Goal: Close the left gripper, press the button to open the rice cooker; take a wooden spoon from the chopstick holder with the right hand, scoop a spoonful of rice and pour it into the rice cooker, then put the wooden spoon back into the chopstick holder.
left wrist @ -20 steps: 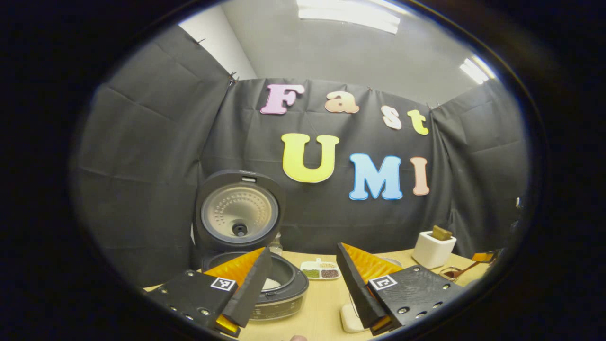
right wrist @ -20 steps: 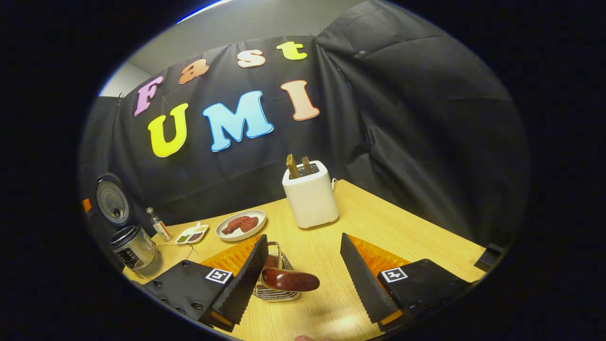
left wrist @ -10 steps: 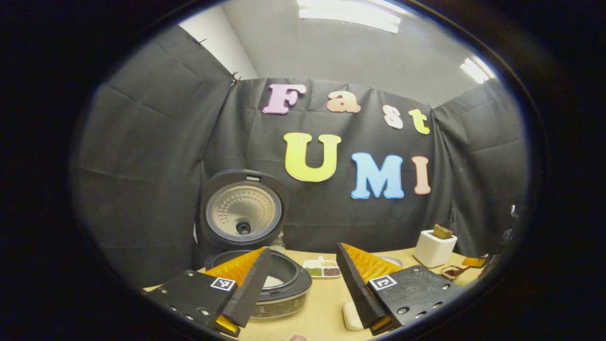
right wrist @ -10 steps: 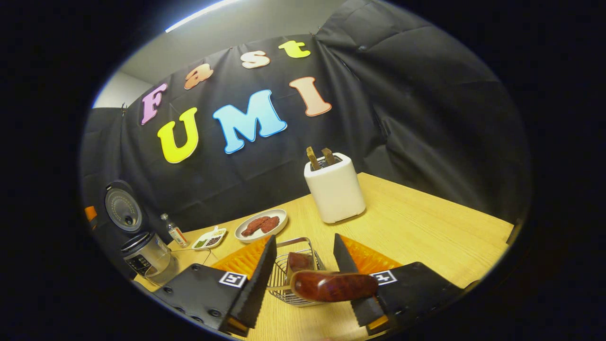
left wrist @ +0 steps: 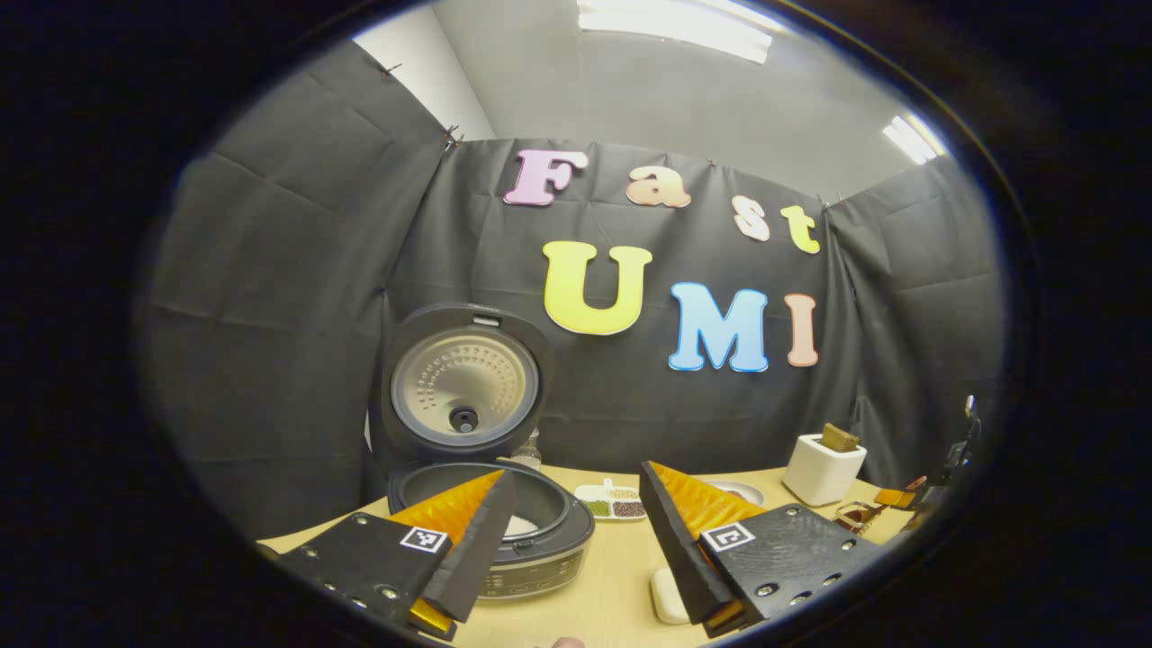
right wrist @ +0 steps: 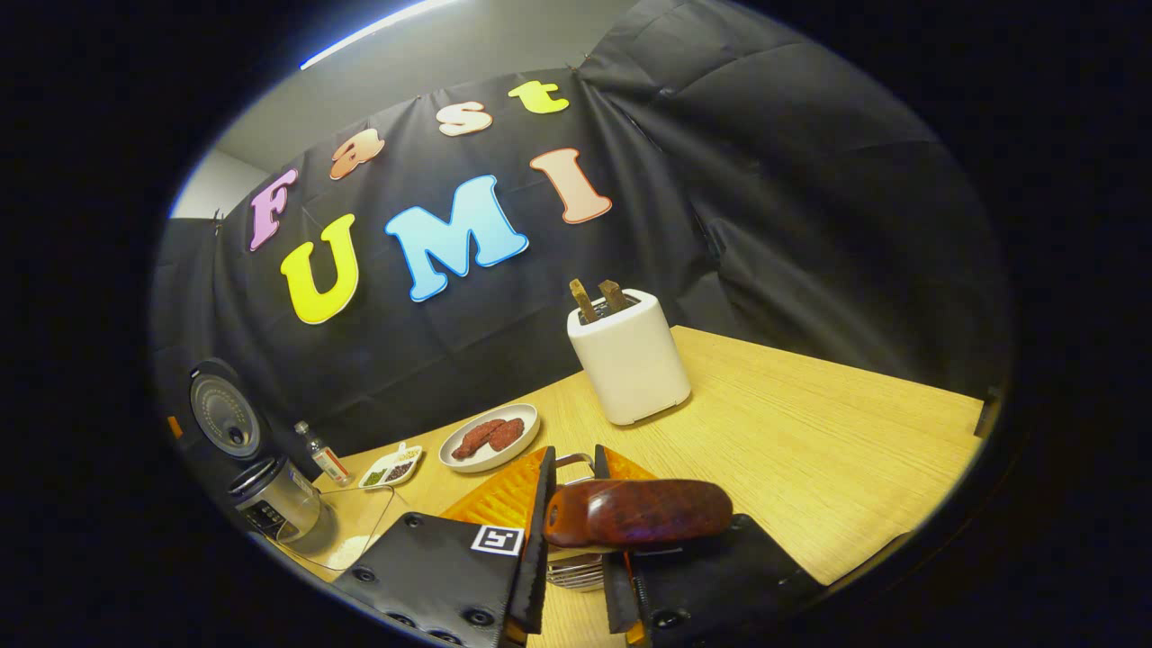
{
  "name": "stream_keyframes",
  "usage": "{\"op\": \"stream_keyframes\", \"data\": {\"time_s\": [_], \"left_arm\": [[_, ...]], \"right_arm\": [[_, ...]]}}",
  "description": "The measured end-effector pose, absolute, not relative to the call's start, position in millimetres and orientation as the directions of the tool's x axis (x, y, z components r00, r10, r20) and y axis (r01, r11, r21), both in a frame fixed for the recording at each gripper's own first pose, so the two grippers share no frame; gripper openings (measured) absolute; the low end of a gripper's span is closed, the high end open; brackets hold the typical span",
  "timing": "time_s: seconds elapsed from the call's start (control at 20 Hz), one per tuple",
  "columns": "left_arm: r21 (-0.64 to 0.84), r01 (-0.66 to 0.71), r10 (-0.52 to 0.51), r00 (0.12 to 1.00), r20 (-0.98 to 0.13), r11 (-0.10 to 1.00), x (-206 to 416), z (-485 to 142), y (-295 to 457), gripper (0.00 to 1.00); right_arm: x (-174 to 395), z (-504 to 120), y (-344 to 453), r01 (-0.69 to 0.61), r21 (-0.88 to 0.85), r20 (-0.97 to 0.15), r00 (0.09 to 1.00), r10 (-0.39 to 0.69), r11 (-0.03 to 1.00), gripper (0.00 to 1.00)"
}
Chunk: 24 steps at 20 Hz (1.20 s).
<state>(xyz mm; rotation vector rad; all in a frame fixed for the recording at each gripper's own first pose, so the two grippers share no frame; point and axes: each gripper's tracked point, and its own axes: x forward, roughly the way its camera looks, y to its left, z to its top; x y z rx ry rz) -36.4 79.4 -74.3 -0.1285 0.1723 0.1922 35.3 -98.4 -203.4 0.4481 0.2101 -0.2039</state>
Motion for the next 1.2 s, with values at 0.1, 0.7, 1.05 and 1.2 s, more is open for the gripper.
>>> {"op": "stream_keyframes", "data": {"time_s": [0.1, 0.7, 1.05, 1.2], "left_arm": [[-0.094, -0.199, 0.182, 0.968, -0.171, 0.975, -39, -71, 81, 0.86], [-0.151, -0.235, 0.209, 0.963, -0.169, 0.960, -49, -79, 105, 0.86], [-0.202, -0.266, 0.233, 0.957, -0.173, 0.942, -64, -90, 131, 0.86], [-0.217, -0.276, 0.241, 0.955, -0.175, 0.936, -70, -93, 140, 0.86]], "right_arm": [[38, -193, -99, 0.234, 0.437, -0.220, 0.964, -0.150, 0.868, 0.25], [65, -85, -84, 0.154, 0.338, -0.028, 0.988, -0.153, 0.928, 0.21], [87, -39, -17, 0.028, 0.280, 0.019, 0.999, -0.034, 0.960, 0.22], [98, -37, 24, -0.051, 0.285, 0.001, 0.999, 0.052, 0.957, 0.21]]}}
